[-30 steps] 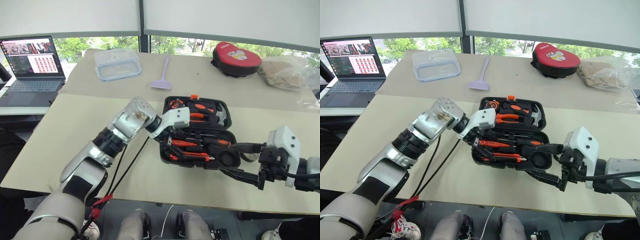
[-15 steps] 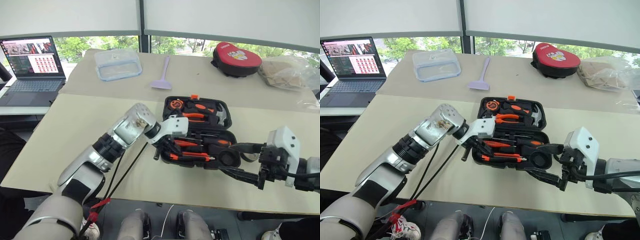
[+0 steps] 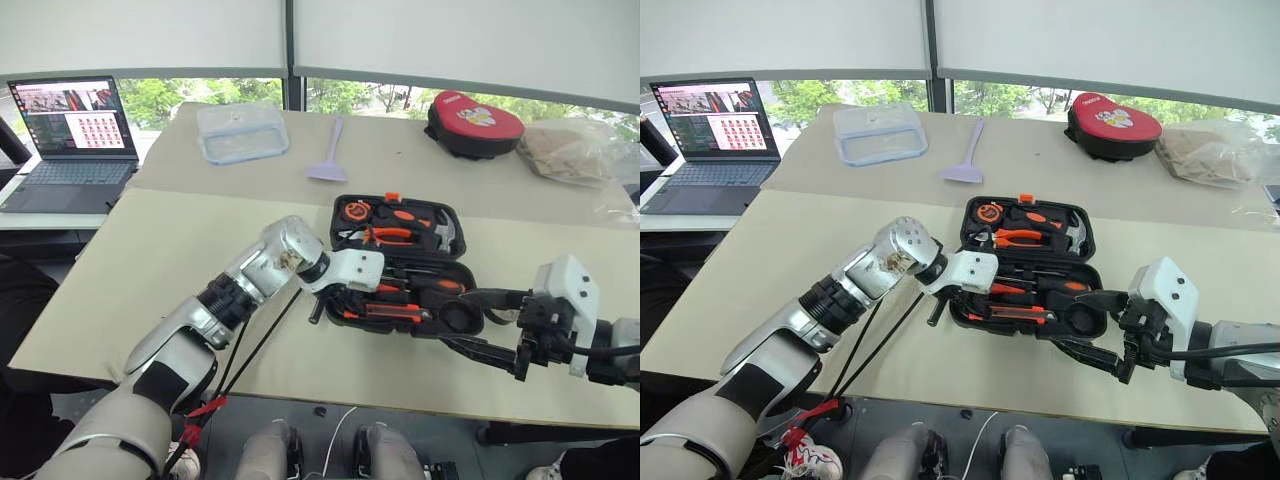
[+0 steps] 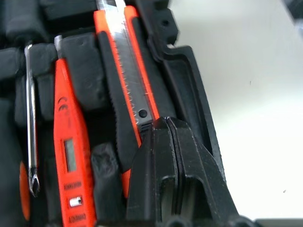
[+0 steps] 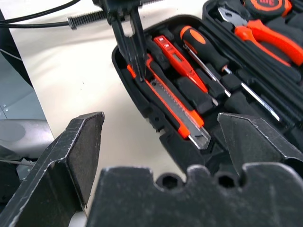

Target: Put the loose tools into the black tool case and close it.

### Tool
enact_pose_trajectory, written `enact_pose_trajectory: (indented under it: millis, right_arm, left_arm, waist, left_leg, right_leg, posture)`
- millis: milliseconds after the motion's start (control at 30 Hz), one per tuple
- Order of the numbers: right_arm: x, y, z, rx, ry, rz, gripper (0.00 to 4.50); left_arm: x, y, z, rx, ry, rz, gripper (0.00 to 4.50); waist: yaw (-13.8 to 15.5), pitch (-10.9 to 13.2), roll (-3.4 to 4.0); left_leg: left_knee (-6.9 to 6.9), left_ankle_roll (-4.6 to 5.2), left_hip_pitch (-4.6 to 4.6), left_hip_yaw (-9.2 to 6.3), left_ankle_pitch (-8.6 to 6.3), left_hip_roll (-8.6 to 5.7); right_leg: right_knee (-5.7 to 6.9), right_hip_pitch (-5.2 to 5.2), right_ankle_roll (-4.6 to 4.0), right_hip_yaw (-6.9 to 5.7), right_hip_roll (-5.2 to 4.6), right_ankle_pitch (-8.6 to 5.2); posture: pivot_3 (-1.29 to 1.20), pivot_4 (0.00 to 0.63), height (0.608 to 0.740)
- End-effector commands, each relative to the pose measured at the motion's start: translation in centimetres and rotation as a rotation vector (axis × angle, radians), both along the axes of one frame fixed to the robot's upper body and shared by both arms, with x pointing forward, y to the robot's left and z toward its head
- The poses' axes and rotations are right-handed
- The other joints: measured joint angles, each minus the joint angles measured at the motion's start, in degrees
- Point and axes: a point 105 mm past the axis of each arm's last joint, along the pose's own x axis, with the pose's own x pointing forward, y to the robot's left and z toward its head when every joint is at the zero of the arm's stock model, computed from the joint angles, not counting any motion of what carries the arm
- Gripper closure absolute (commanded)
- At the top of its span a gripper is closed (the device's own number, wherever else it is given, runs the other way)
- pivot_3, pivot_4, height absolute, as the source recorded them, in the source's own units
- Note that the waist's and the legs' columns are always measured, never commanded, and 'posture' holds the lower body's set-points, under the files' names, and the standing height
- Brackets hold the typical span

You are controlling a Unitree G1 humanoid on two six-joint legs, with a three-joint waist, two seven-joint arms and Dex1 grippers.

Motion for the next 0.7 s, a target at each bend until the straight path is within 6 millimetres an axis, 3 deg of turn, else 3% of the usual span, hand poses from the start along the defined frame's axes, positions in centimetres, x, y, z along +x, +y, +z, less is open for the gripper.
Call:
enact_pose_trajectory:
  millis: [33, 100, 200, 300, 433, 700]
  right_arm:
    - [-0.1, -2.6, 0.2, -0.073, -0.047, -0.087, 0.00]
    - [-0.2, -4.2, -0.3, -0.094, -0.029, -0.142, 0.00]
    - [-0.4, -6.3, -0.9, -0.158, -0.012, -0.178, 0.00]
    - [-0.1, -8.0, -1.4, -0.214, -0.005, -0.196, 0.00]
    - [1.8, -9.7, -3.4, -0.261, 0.033, -0.208, 0.00]
    - [5.3, -9.5, -5.2, -0.265, 0.022, -0.183, 0.00]
  left_arm:
    - [-0.3, 2.2, 6.1, -0.260, 0.066, 0.038, 4.20]
    - [-0.6, 4.1, 7.5, -0.333, 0.087, 0.055, 3.74]
    - [-0.8, 6.6, 8.7, -0.397, 0.050, 0.082, 2.64]
    - [-1.0, 7.9, 9.4, -0.461, -0.018, 0.103, 1.68]
    - [-3.6, 9.1, 11.0, -0.527, 0.022, 0.120, 0.21]
    - [-5.9, 9.4, 9.9, -0.548, 0.032, 0.188, 0.10]
  waist:
    - [-0.1, 0.0, 0.00]
    - [-0.4, 0.0, 0.01]
    - [-0.8, 0.0, 0.04]
    - [-0.8, 0.0, 0.05]
    - [-1.4, 0.1, -0.04]
    - [-1.5, 0.1, 0.21]
  left_leg:
    - [0.00, -0.03, -0.06, 0.00, 0.02, 0.00]
    - [0.05, -0.11, -0.12, 0.03, 0.08, 0.00]
    - [0.01, -0.13, 0.01, 0.07, 0.08, -0.03]
    - [0.00, -0.14, 0.23, 0.07, 0.08, -0.04]
    - [0.01, -0.13, 0.25, 0.07, 0.07, -0.06]
    - [-0.22, -0.31, 0.49, 0.11, 0.17, -0.05]
  right_leg:
    - [0.01, -0.07, 0.00, 0.00, 0.02, 0.00]
    - [0.13, -0.14, 0.02, -0.01, 0.04, -0.01]
    - [0.12, -0.05, 0.12, -0.01, 0.05, -0.08]
    - [0.06, 0.22, 0.17, -0.04, 0.07, -0.12]
    - [-0.01, 0.25, 0.17, 0.01, 0.04, -0.12]
    - [0.07, 0.32, 0.12, 0.08, 0.07, -0.16]
  posture:
    - [0.00, 0.150, 0.731]
    - [0.00, 0.150, 0.731]
    - [0.00, 0.150, 0.731]
    - [0.00, 0.150, 0.731]
    - [0.00, 0.150, 0.731]
    - [0.00, 0.150, 0.731]
